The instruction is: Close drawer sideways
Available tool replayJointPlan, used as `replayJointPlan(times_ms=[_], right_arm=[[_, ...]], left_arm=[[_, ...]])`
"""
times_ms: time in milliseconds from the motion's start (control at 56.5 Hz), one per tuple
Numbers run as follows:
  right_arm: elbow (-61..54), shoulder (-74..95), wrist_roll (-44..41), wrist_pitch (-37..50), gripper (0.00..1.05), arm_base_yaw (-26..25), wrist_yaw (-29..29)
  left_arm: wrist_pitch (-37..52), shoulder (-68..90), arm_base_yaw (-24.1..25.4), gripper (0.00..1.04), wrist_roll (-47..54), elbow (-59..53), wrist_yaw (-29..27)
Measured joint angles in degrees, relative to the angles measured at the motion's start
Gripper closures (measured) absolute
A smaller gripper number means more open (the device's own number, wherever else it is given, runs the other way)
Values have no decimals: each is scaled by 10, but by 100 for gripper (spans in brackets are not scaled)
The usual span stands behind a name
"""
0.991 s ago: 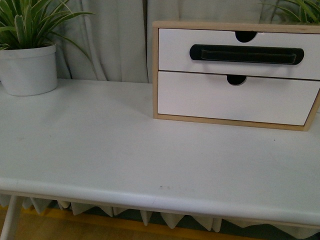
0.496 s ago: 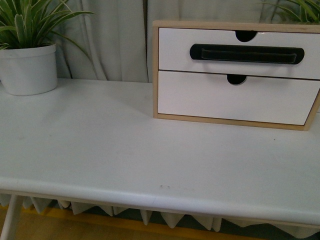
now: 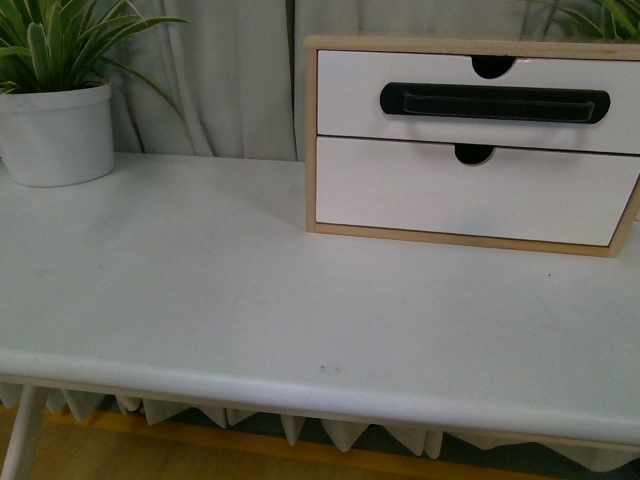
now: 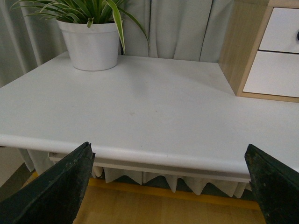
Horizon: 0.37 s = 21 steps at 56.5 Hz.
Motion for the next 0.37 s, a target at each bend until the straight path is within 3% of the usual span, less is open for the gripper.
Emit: replayJointPlan(times_ms=[372], right_arm=[[0, 0, 0, 0, 9, 0, 0]], left_arm=[[0, 0, 0, 6, 0, 0, 0]])
